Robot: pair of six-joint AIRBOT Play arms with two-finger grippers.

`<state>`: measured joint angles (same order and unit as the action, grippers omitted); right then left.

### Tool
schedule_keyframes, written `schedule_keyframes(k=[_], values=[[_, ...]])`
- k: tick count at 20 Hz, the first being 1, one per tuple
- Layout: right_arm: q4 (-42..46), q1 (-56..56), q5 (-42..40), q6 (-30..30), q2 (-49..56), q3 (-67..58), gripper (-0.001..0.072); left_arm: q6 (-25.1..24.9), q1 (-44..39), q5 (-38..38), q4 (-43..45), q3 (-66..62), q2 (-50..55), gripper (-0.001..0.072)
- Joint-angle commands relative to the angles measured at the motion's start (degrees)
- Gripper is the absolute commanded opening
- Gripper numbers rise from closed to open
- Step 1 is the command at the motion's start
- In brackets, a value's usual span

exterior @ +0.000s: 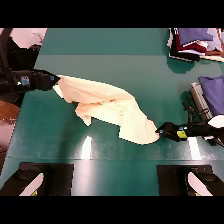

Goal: Fold the shirts.

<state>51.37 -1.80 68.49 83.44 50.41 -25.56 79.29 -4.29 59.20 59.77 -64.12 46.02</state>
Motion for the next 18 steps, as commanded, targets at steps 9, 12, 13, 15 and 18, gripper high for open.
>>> schedule_keyframes(k=[9,12,13,15,18], values=[[-0.90,0.00,-3.41,-0.04,-0.02,1.75,0.0573,1.77,0.15,2.25,3.28,-1.81,0.39,0.0025],[-3.15,-0.11,-4.92,0.00,-0.02,1.75,0.0524,1.90,0.15,2.40,3.15,-1.81,0.39,0.0025],[-3.30,-0.85,-5.68,0.00,0.00,1.75,0.0524,2.32,0.15,2.45,2.99,-1.81,0.39,0.0025],[-3.43,-4.04,-7.30,0.04,1.42,1.73,0.0524,3.28,0.15,2.45,2.99,-1.81,0.39,0.0025],[-3.76,-9.81,-8.66,0.00,7.76,1.64,0.0481,3.26,0.15,3.74,3.04,-1.81,0.39,0.0026]])
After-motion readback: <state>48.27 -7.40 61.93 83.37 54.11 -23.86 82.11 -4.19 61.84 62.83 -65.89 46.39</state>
